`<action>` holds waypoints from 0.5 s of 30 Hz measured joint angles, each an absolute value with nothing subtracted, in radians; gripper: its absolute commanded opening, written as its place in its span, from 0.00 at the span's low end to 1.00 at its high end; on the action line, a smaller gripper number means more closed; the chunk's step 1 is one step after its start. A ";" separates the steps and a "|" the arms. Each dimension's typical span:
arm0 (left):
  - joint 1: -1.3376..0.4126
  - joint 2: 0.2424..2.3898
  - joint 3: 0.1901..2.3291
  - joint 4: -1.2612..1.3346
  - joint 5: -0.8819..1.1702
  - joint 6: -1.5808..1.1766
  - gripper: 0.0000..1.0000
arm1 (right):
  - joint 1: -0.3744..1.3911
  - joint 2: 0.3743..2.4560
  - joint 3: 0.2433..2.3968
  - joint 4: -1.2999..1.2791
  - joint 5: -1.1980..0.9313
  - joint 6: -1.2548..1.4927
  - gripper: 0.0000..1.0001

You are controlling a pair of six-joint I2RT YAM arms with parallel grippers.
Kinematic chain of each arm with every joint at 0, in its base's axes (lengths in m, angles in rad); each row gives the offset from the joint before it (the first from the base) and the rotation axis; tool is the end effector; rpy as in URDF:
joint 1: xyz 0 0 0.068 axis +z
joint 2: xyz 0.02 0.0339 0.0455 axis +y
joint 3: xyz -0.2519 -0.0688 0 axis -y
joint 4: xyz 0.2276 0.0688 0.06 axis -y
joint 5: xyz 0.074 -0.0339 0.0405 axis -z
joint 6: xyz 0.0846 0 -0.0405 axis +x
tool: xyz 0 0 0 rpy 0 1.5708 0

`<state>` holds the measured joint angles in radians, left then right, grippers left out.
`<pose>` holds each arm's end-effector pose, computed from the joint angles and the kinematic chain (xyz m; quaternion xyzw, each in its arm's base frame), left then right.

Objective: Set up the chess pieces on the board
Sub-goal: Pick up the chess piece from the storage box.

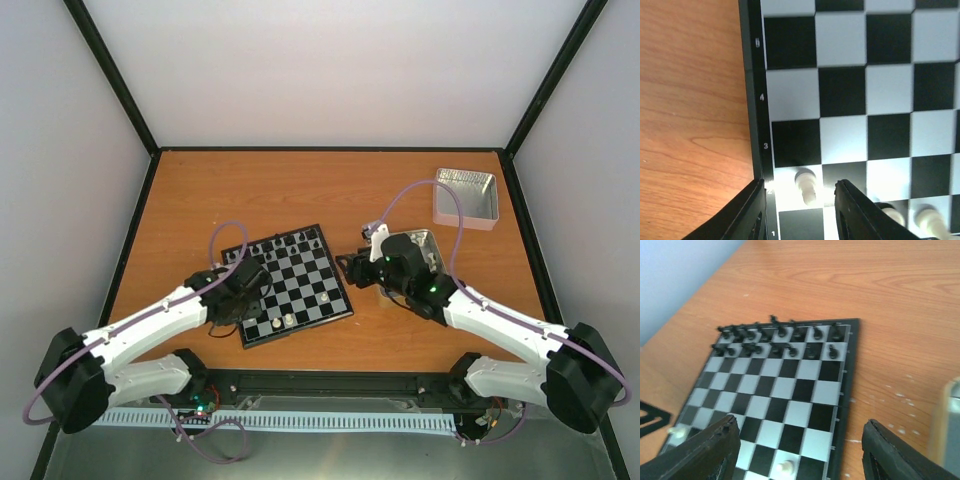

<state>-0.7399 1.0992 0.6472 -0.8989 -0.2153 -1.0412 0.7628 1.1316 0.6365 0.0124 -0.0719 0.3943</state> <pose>0.1382 -0.1017 0.1396 -0.1600 0.9752 -0.0176 0.1516 0.1996 0.1992 0.2126 -0.1749 0.8372 0.3086 0.4163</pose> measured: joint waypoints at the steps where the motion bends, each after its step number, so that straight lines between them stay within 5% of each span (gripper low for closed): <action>1: -0.740 1.084 0.665 -0.911 -0.232 -1.042 0.42 | 0.763 1.129 0.637 0.002 -0.044 0.402 0.65; 8: -0.740 0.968 0.731 -0.908 -0.336 -0.994 0.56 | 0.647 1.158 0.678 -0.186 0.175 0.529 0.57; 15: -0.740 0.804 0.762 -0.747 -0.378 -0.816 0.62 | 0.463 1.264 0.703 -0.293 0.178 0.535 0.45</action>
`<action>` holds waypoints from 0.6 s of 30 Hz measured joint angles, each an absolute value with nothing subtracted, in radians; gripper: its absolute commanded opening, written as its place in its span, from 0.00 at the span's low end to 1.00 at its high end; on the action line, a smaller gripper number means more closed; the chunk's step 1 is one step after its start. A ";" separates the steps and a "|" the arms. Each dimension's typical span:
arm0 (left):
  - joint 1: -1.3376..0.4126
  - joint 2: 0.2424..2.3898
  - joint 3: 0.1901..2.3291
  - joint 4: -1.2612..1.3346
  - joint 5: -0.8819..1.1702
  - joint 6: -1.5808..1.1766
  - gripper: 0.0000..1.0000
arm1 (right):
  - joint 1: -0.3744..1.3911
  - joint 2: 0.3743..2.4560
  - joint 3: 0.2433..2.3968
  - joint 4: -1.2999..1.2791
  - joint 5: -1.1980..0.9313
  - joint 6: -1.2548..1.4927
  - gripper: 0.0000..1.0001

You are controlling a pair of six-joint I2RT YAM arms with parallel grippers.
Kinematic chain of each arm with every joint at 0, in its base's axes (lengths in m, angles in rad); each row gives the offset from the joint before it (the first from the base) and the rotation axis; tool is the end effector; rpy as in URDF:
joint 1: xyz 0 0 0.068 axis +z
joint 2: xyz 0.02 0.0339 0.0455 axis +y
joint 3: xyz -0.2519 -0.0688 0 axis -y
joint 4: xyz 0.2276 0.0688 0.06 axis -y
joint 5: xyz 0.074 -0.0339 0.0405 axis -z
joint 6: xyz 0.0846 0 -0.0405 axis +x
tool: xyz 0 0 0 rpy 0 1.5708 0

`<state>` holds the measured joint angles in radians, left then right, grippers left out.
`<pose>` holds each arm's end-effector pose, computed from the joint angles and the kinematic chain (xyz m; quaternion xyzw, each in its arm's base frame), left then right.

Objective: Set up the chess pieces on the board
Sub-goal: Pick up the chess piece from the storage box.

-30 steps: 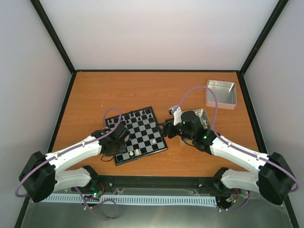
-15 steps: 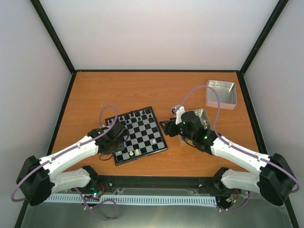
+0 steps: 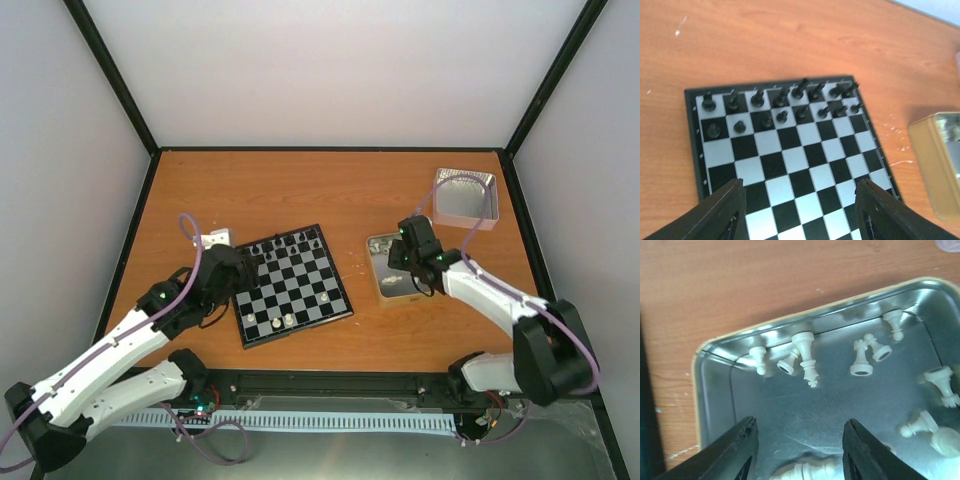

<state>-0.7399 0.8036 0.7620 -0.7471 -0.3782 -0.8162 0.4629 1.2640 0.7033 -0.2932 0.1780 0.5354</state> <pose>0.1559 -0.1000 0.2370 -0.1062 0.9046 -0.1390 0.3886 0.2500 0.1080 0.1649 0.0650 0.9310 0.0942 0.3466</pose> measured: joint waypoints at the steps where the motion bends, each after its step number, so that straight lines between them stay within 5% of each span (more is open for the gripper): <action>1: -0.740 0.792 0.762 -0.730 -0.379 -0.801 0.62 | 0.453 1.302 0.722 -0.306 0.168 0.522 0.44; 11: -0.740 0.785 0.762 -0.670 -0.362 -0.745 0.64 | 0.396 1.548 0.850 -0.331 0.094 0.471 0.42; 18: -0.740 0.774 0.751 -0.657 -0.343 -0.745 0.65 | 0.382 1.666 0.910 -0.333 0.073 0.451 0.32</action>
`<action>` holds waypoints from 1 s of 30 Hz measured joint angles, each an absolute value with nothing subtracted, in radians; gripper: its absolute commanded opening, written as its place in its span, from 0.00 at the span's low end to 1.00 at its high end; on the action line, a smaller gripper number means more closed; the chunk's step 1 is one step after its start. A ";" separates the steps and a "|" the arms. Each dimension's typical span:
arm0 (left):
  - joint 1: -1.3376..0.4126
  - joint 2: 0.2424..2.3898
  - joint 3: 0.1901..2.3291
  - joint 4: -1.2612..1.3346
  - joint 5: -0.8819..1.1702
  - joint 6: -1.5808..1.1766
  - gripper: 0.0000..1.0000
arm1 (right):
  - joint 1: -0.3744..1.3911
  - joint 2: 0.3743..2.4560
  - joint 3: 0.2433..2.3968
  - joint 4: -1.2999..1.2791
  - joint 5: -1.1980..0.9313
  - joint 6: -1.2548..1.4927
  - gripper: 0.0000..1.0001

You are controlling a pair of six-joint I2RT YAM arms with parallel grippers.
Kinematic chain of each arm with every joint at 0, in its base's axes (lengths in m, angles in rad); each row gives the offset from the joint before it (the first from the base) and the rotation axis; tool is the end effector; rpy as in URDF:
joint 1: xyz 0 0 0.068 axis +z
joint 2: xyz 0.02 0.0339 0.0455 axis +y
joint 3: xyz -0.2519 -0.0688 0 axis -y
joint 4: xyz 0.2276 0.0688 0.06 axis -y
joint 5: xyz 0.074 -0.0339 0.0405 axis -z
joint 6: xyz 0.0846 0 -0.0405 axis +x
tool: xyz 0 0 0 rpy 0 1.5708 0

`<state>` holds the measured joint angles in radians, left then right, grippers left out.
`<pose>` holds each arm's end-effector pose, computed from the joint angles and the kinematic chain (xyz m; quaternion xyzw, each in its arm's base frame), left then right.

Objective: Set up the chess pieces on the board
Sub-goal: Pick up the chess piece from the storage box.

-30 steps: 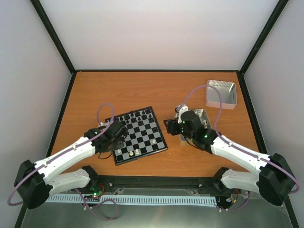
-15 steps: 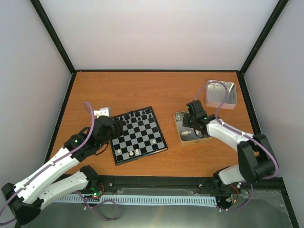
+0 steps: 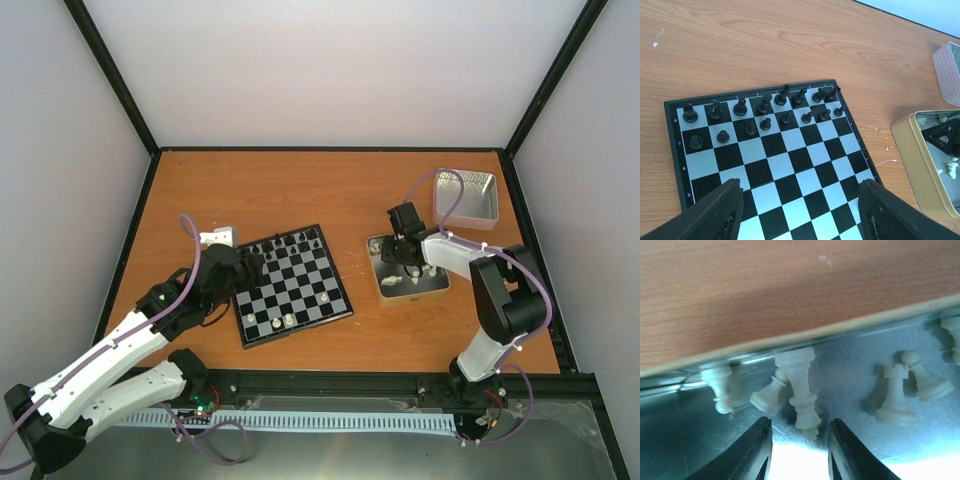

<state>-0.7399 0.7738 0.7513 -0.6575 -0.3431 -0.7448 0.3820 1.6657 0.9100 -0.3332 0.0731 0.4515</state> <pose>0.1582 -0.1059 0.2478 -0.0757 0.8890 -0.1734 0.4169 0.3030 0.1151 0.1115 0.0424 0.9696 0.0641 0.2324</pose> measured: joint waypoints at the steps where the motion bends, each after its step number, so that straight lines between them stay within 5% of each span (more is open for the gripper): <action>1: -0.740 0.772 0.750 -0.657 -0.343 -0.745 0.65 | 0.382 1.674 0.910 -0.333 0.072 0.448 0.31; 8: -0.740 0.768 0.749 -0.650 -0.332 -0.745 0.65 | 0.375 1.697 0.910 -0.340 0.075 0.448 0.30; 21: -0.740 0.768 0.748 -0.635 -0.310 -0.741 0.69 | 0.369 1.718 0.909 -0.276 0.095 0.381 0.12; 30: -0.738 0.771 0.739 -0.552 -0.220 -0.737 0.80 | 0.368 1.435 0.770 -0.253 -0.015 0.353 0.12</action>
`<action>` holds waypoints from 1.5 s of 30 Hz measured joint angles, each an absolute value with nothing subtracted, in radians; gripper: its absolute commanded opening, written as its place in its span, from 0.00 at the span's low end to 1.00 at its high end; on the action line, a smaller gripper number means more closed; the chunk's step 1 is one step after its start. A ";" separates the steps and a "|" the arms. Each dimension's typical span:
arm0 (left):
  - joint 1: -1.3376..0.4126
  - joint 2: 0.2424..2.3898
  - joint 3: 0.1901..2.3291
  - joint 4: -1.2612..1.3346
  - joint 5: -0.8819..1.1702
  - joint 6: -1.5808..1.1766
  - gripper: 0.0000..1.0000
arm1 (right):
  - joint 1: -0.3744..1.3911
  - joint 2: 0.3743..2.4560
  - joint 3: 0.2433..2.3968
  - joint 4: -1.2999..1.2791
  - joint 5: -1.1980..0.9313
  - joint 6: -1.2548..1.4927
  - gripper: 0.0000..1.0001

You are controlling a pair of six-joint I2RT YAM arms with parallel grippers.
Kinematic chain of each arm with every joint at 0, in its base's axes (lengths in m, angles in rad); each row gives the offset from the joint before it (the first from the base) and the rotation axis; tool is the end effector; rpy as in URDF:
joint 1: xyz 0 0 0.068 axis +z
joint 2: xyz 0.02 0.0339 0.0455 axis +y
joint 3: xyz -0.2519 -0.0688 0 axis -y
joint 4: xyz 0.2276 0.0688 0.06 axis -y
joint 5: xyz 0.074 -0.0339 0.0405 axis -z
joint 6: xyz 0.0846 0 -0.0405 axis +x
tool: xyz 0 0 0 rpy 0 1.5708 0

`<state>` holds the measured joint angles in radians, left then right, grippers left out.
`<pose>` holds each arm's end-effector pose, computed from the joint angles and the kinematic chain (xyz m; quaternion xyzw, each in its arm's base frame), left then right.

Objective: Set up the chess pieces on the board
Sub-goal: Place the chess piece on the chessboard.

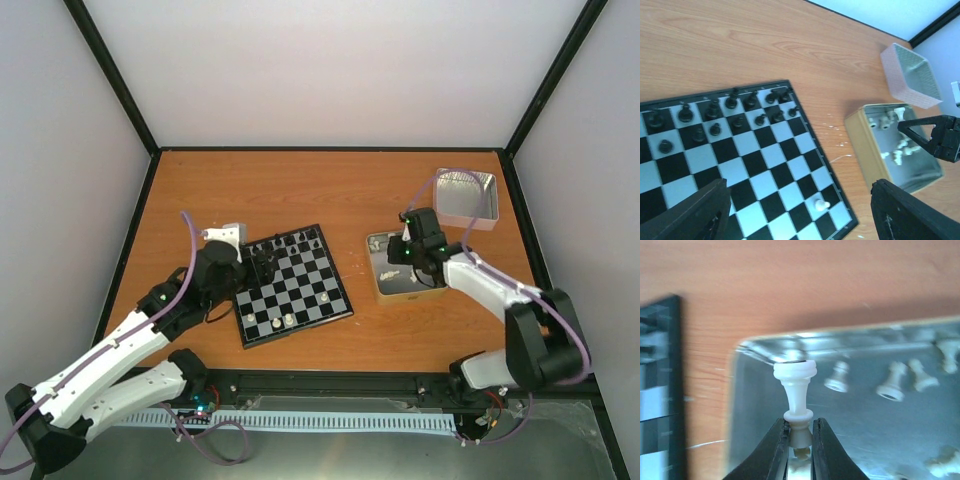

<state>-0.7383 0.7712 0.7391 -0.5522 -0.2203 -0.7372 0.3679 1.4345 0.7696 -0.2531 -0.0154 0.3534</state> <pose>0.1599 -0.1205 0.2554 -0.0516 0.8755 -0.2449 0.4134 0.2778 0.1085 0.1439 -0.0093 0.9471 0.1200 0.2974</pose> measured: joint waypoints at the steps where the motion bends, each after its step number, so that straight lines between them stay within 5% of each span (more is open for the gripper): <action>1: -0.735 0.774 0.739 -0.537 -0.204 -0.736 0.82 | 0.368 1.393 0.762 -0.245 -0.042 0.353 0.12; 7: -0.677 0.827 0.743 -0.400 0.021 -0.736 0.99 | 0.399 1.201 0.724 -0.175 -0.280 0.351 0.12; 15: -0.649 0.942 0.791 -0.201 0.356 -0.773 0.99 | 0.572 1.125 0.727 -0.098 -0.603 0.313 0.13; 25: -0.630 1.039 0.792 -0.140 0.560 -0.828 0.45 | 0.685 1.184 0.841 -0.157 -0.695 0.200 0.13; 38: -0.619 1.044 0.699 -0.039 0.642 -0.931 0.02 | 0.697 1.224 0.859 -0.205 -0.695 0.152 0.13; 42: -0.618 1.046 0.695 -0.027 0.647 -0.935 0.01 | 0.697 1.226 0.860 -0.208 -0.696 0.147 0.28; 45: -0.618 1.046 0.695 -0.015 0.646 -0.935 0.01 | 0.701 1.225 0.860 -0.209 -0.708 0.150 0.49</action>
<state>-0.6178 1.0462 0.6949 -0.0154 0.6464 -0.9348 0.7010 1.2255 0.8597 -0.2089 -0.7082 0.1501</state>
